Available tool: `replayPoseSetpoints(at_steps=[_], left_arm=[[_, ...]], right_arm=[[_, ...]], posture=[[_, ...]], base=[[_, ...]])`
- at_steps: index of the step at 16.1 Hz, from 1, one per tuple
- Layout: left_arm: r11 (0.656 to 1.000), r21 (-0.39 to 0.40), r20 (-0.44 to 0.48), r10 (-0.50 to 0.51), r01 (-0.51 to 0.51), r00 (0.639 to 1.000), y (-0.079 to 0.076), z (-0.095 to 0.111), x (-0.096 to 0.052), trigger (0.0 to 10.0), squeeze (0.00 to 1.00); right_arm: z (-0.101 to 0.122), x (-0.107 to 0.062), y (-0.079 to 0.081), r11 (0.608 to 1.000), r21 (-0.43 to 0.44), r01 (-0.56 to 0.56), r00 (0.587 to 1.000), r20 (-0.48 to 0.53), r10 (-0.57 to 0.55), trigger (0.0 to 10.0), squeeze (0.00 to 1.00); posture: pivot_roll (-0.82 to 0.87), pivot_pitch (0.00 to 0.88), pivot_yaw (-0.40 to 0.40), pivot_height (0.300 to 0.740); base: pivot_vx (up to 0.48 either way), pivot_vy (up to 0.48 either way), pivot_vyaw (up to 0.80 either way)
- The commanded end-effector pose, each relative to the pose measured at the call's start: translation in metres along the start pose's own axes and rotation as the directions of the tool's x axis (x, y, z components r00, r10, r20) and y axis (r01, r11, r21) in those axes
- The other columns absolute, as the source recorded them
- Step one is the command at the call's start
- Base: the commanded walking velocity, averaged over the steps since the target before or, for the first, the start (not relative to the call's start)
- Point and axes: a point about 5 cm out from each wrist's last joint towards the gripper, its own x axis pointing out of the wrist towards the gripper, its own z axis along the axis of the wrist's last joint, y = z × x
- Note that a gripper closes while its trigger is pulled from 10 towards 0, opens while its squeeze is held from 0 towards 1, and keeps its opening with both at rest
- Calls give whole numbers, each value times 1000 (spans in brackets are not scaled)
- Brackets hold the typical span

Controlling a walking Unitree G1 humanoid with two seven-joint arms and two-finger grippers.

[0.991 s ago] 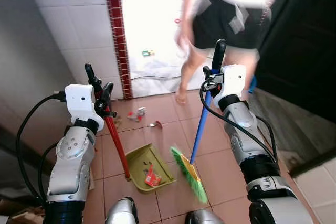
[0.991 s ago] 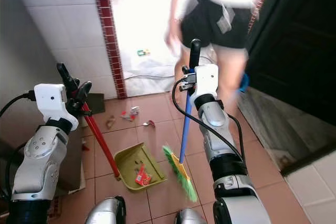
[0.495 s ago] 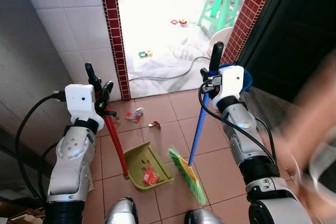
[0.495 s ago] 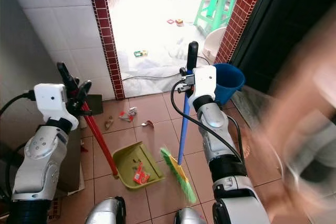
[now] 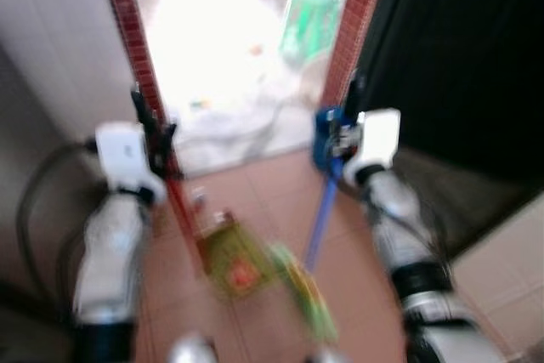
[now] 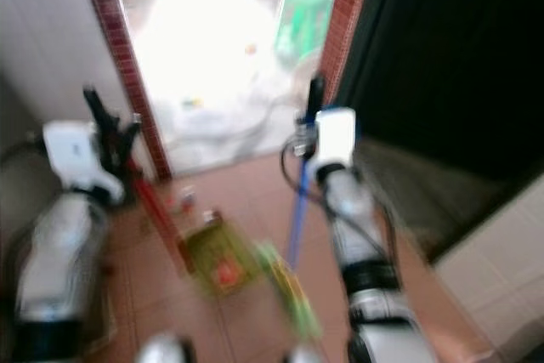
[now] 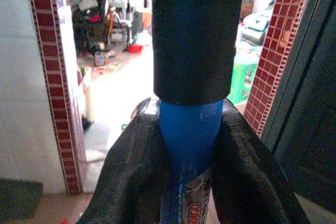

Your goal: Sweep floor

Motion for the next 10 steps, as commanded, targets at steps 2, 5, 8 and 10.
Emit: replayPoseSetpoints(at_steps=[2,5,8,10], left_arm=[[1000,17,78,-3,2,997,2,17,4,10000,0],[1000,14,76,-6,5,997,2,17,4,10000,0],[1000,8,78,-10,9,997,-1,17,4,10000,0],[1000,5,83,-15,14,996,-1,16,4,10000,0]], right_arm=[[15,7,6,1000,2,-23,998,59,23,10000,0],[15,7,6,1000,1,-24,998,57,24,10000,0],[15,7,6,1000,-3,-25,998,58,26,10000,0],[15,7,6,1000,-7,-25,998,57,25,10000,0]], posture=[[-50,58,-33,740],[-51,55,-32,740],[-51,52,-34,740],[-53,48,-33,740]], base=[[317,0,0],[320,0,0],[185,0,0],[0,0,0]])
